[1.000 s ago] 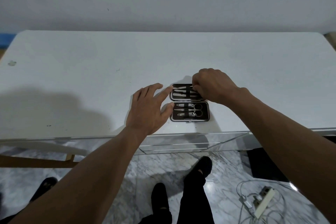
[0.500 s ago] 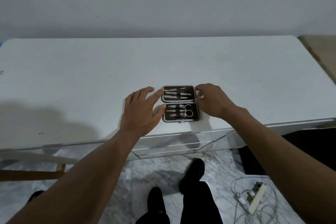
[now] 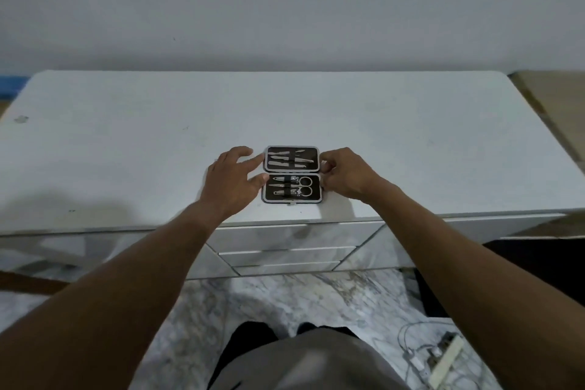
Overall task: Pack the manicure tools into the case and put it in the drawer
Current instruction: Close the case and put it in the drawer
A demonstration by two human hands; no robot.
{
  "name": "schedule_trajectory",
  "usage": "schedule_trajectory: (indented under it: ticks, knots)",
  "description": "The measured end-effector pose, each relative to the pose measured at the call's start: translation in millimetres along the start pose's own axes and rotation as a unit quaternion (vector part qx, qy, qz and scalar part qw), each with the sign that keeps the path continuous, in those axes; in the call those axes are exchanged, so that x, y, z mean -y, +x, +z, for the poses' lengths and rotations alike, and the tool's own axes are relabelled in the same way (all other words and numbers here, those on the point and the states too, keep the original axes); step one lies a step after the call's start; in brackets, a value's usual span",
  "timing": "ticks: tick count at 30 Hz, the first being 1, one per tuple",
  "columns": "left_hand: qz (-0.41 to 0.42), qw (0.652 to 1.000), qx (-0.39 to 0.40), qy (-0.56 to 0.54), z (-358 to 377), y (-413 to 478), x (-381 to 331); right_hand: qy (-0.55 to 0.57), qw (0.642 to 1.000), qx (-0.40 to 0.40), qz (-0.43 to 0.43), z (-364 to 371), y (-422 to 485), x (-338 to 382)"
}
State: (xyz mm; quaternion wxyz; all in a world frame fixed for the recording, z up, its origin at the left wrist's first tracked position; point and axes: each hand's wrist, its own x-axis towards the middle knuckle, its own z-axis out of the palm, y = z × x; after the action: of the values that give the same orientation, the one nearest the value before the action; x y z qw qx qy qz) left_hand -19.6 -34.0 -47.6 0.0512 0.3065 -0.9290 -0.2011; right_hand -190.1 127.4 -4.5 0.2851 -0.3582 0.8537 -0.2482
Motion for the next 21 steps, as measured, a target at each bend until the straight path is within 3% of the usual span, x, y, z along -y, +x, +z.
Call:
schedule_trajectory:
  ticks: [6,21]
  knots:
    - [-0.11,0.985,0.087,-0.097,-19.3,-0.1,-30.5,0.005,1.0,0.007,-0.015,-3.1,-0.8,3.8]
    - [-0.154,0.961,0.061,-0.221,-21.1,19.0,-27.5,0.092,0.993,-0.056,0.04,5.4,10.7,-3.5]
